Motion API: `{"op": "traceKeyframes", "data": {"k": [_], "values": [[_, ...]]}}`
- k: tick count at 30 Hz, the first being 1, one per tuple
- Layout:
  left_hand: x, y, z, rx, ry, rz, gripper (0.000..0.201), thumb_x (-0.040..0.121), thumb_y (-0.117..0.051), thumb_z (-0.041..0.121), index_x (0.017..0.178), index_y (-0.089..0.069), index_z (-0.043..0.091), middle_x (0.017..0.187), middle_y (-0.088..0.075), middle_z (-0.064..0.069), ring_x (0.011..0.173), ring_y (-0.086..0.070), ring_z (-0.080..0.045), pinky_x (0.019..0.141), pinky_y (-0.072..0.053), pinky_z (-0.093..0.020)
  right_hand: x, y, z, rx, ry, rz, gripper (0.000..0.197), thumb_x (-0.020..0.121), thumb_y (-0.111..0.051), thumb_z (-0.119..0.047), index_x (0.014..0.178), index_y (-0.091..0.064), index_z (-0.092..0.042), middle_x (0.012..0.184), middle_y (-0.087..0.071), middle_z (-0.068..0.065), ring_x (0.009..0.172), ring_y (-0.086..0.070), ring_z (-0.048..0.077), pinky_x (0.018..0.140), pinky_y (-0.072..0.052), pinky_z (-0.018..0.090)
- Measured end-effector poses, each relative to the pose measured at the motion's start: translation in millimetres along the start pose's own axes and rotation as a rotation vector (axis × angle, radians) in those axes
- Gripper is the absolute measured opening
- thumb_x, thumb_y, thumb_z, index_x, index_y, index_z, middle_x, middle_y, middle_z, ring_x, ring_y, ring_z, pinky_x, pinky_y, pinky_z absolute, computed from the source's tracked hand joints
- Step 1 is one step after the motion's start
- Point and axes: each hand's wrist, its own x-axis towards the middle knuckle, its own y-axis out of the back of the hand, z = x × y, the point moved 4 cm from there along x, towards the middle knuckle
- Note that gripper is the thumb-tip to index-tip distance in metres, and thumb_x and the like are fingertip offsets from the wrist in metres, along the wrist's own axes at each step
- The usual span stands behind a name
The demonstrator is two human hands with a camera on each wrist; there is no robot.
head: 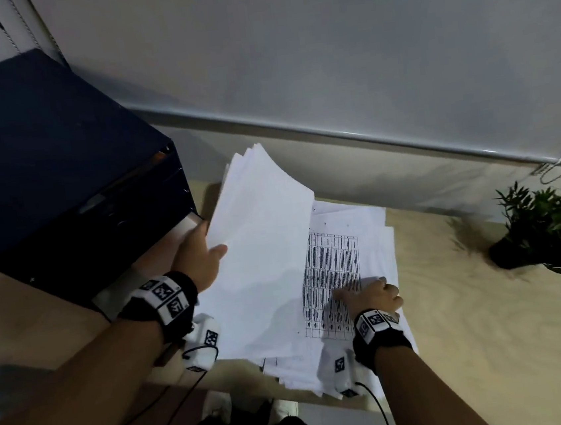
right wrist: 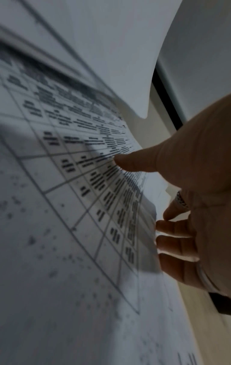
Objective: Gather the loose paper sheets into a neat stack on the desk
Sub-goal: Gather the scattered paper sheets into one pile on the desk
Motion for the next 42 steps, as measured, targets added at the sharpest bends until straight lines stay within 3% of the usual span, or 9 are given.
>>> {"op": "traceKeyframes", "data": {"k": [8, 12, 17, 21, 25, 29, 33, 37, 42], "values": [[-7, 37, 9, -0.067, 0.01, 0.098, 0.052, 0.093, -0.06, 0.007, 0.142, -0.043, 0.009, 0.138, -0.054, -0.007, 0.129, -0.049, -0.026, 0.095, -0.031, -0.021, 10, -15, -16, 0.199, 0.071, -0.044, 0.106, 0.064, -0.088, -0.033, 0.144, -0.026, -0.003, 0.135, -0.049, 0.022, 0.118, -0.055, 0.04, 0.096, -0.05, 0.045], [-6, 29, -1, -0.088, 0.035, 0.075, 0.053, 0.091, -0.063, 0.007, 0.14, -0.044, 0.01, 0.13, -0.057, -0.001, 0.118, -0.054, -0.021, 0.1, -0.037, -0.027, 7, 1, -9, 0.234, 0.1, -0.092, 0.055, 0.076, -0.079, -0.024, 0.119, -0.051, -0.002, 0.12, -0.062, 0.023, 0.104, -0.063, 0.038, 0.078, -0.051, 0.036], [-9, -5, -15, -0.119, 0.01, -0.074, 0.053, 0.088, -0.066, 0.007, 0.137, -0.048, 0.014, 0.13, -0.061, -0.003, 0.119, -0.059, -0.023, 0.104, -0.044, -0.035, 2, 106, -16, 0.212, 0.323, 0.23, 0.037, 0.082, -0.071, -0.029, 0.098, -0.065, 0.004, 0.093, -0.067, 0.029, 0.087, -0.065, 0.044, 0.066, -0.047, 0.04], [-18, -41, -16, -0.094, 0.035, -0.129, 0.043, 0.093, -0.06, 0.008, 0.134, -0.051, 0.014, 0.129, -0.058, 0.004, 0.117, -0.056, -0.016, 0.099, -0.039, -0.026, -11, 196, -22, 0.374, 0.403, 0.369, 0.037, 0.077, -0.078, -0.028, 0.082, -0.066, 0.007, 0.068, -0.062, 0.022, 0.062, -0.064, 0.032, 0.053, -0.042, 0.029], [-23, -65, -13, -0.116, 0.065, -0.201, 0.04, 0.092, -0.06, 0.005, 0.13, -0.054, 0.013, 0.125, -0.064, -0.001, 0.115, -0.061, -0.021, 0.099, -0.046, -0.03, -4, 194, -12, 0.563, 0.363, 0.184, 0.034, 0.071, -0.083, -0.029, 0.075, -0.066, -0.001, 0.071, -0.07, 0.018, 0.059, -0.068, 0.027, 0.059, -0.059, 0.042], [-21, -76, -14, -0.045, 0.086, -0.273, 0.035, 0.097, -0.05, 0.011, 0.131, -0.051, 0.01, 0.127, -0.059, 0.0, 0.114, -0.057, -0.019, 0.093, -0.041, -0.024, -3, 115, -12, 0.402, 0.272, 0.015, 0.028, 0.076, -0.078, -0.022, 0.082, -0.057, -0.004, 0.069, -0.062, 0.013, 0.055, -0.055, 0.02, 0.044, -0.043, 0.021], [-19, -75, -7, -0.03, 0.096, -0.272, 0.036, 0.1, -0.047, 0.023, 0.132, -0.051, 0.006, 0.128, -0.056, 0.001, 0.117, -0.054, -0.016, 0.09, -0.034, -0.02, -1, 13, -19, 0.321, 0.233, -0.128, 0.034, 0.084, -0.061, -0.025, 0.111, -0.054, -0.007, 0.104, -0.062, 0.021, 0.104, -0.062, 0.041, 0.08, -0.045, 0.033], [-18, -83, -16, 0.096, 0.081, -0.229, 0.044, 0.091, -0.061, 0.017, 0.132, -0.048, 0.014, 0.131, -0.061, -0.004, 0.113, -0.061, -0.022, 0.088, -0.044, -0.023, -25, -22, -40, 0.267, 0.306, -0.211, 0.029, 0.095, -0.05, -0.026, 0.115, -0.056, -0.005, 0.095, -0.063, 0.012, 0.087, -0.064, 0.03, 0.074, -0.052, 0.032], [-11, -48, -10, 0.069, 0.011, -0.146, 0.053, 0.095, -0.058, 0.016, 0.143, -0.039, 0.018, 0.145, -0.048, -0.001, 0.13, -0.049, -0.023, 0.104, -0.041, -0.032, 6, 5, 1, -0.003, 0.135, 0.001, 0.093, 0.073, -0.068, -0.06, 0.147, -0.03, -0.017, 0.15, -0.03, 0.008, 0.134, -0.029, 0.035, 0.107, -0.03, 0.054]]}}
